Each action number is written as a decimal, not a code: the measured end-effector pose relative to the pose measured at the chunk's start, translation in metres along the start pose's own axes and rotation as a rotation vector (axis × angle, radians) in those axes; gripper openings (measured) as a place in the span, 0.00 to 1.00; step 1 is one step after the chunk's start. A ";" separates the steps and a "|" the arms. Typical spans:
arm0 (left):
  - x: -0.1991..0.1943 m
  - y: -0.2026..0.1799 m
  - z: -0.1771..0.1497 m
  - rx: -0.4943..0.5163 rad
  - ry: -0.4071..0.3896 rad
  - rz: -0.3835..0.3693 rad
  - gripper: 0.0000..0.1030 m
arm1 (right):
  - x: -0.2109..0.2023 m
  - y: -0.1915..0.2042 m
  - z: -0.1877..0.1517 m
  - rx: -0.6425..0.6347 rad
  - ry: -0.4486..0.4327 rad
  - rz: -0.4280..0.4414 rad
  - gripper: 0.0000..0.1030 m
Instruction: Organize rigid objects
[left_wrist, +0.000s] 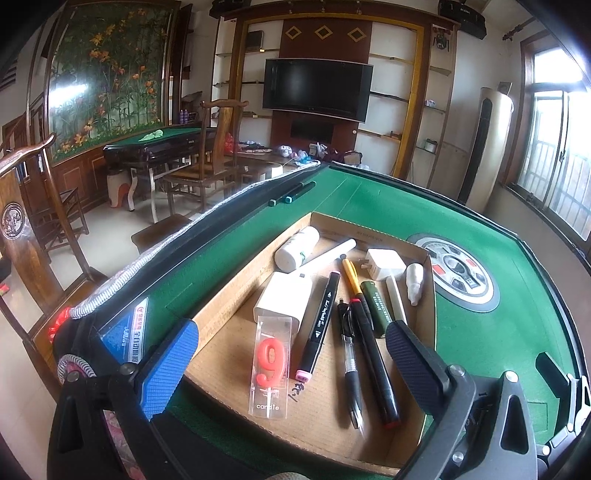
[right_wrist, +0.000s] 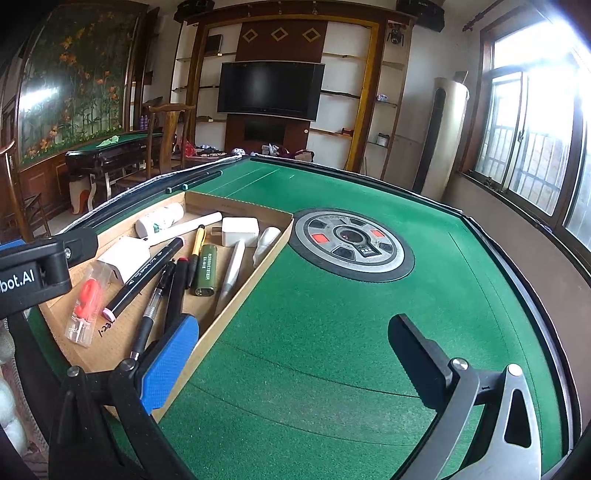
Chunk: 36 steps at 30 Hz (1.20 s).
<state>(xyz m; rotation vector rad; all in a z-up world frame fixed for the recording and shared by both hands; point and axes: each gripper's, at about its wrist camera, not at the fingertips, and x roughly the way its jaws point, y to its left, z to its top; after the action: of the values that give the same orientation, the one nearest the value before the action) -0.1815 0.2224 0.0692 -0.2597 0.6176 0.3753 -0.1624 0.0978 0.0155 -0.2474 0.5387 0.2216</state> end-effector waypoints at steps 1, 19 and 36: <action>0.000 0.000 0.000 0.000 0.002 -0.001 0.99 | 0.000 0.000 0.000 0.000 0.000 -0.001 1.00; -0.002 0.004 -0.002 -0.005 0.018 0.000 0.99 | 0.002 0.001 -0.005 -0.003 0.007 -0.005 0.99; 0.000 0.005 -0.005 -0.004 0.042 0.006 0.99 | 0.002 0.001 -0.004 -0.003 0.009 -0.005 0.99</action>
<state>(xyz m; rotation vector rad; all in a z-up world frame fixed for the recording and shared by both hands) -0.1865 0.2248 0.0646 -0.2698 0.6589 0.3776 -0.1630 0.0979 0.0104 -0.2526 0.5470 0.2162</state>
